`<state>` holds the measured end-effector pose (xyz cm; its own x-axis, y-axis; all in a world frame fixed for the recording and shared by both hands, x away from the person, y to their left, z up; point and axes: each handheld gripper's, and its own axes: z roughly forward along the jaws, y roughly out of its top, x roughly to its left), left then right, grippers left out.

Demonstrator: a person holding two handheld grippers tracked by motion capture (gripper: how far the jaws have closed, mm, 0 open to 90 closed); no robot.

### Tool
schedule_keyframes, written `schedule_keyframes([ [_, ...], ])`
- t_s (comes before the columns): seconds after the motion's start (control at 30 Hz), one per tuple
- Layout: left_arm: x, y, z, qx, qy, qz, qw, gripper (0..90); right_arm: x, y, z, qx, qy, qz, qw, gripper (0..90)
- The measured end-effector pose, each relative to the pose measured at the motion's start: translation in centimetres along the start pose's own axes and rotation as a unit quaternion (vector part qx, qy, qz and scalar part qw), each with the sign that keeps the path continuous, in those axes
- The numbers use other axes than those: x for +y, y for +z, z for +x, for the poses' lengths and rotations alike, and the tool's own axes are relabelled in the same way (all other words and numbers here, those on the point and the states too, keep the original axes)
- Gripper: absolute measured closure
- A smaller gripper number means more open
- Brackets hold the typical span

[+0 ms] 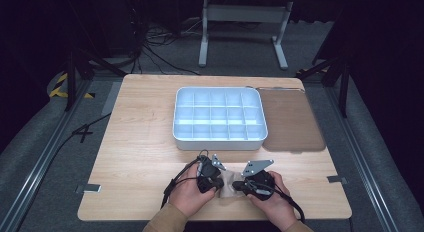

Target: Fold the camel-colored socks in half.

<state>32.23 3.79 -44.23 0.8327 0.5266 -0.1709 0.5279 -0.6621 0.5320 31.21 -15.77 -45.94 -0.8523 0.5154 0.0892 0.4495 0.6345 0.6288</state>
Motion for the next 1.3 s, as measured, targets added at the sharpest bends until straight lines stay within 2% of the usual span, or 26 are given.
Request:
schedule_keyframes([
  [0.03,0.2,-0.2,-0.5,-0.006,0.006,-0.011,0.9999,84.7,0.0,0.1,0.1,0.005,0.0,-0.002,1.0,89.4],
  [0.07,0.2,-0.2,-0.5,-0.006,0.006,-0.011,0.9999,84.8,0.0,0.1,0.1,0.005,0.0,-0.002,1.0,89.4],
  [0.1,0.5,-0.3,-0.9,-0.009,0.016,-0.017,0.9997,84.9,0.1,0.2,0.3,0.011,0.0,-0.003,0.9999,89.4],
  [0.23,0.6,-0.2,-1.4,-0.005,0.027,-0.016,0.9995,85.5,0.1,0.3,0.5,0.013,-0.001,-0.003,0.9999,89.3],
  [0.4,0.6,-0.2,-1.3,-0.003,0.027,-0.02,0.9994,85.1,0.1,0.2,0.5,0.015,-0.001,-0.005,0.9999,87.6],
  [0.53,0.5,-0.4,-1.1,-0.002,0.02,-0.018,0.9996,84.7,0.2,-0.5,0.3,0.016,-0.001,-0.006,0.9999,84.9],
  [0.6,0.5,-0.4,-1.1,-0.001,0.022,-0.018,0.9996,84.6,0.2,-1.7,-0.2,0.008,0.003,-0.016,0.9998,84.3],
  [0.7,0.5,-0.4,-1.1,0.001,0.019,-0.014,0.9997,84.6,0.1,-2.3,-0.5,0.003,0.01,-0.021,0.9997,84.4],
  [0.73,0.6,-0.4,-1.1,-0.002,0.018,-0.014,0.9997,84.6,0.0,-3.2,-1.2,-0.009,0.026,-0.024,0.9993,84.4],
  [0.77,0.6,-0.4,-1.1,-0.002,0.016,-0.013,0.9998,84.6,-0.5,-3.8,-2.0,-0.033,0.039,-0.014,0.9986,84.6],
  [0.83,0.6,-0.4,-1.1,-0.002,0.017,-0.014,0.9998,84.5,-1.1,-3.9,-2.6,-0.045,0.058,0.011,0.9973,84.6],
  [0.9,0.7,-0.4,-1.1,-0.003,0.018,-0.015,0.9997,84.5,-1.6,-3.4,-2.8,-0.034,0.068,0.029,0.9967,85.6],
  [0.97,0.7,-0.4,-1.2,-0.002,0.022,-0.015,0.9996,84.4,-1.7,-2.8,-2.5,-0.029,0.064,0.038,0.9968,85.6],
  [1.1,0.9,-0.4,-1.5,-0.004,0.026,-0.02,0.9995,84.4,-1.3,-2.0,-1.7,-0.018,0.049,0.04,0.9978,85.7],
  [1.3,1.2,-0.1,-2.0,-0.011,0.046,-0.032,0.9983,83.0,-1.0,-1.4,-1.2,-0.002,0.052,0.035,0.998,85.3],
])
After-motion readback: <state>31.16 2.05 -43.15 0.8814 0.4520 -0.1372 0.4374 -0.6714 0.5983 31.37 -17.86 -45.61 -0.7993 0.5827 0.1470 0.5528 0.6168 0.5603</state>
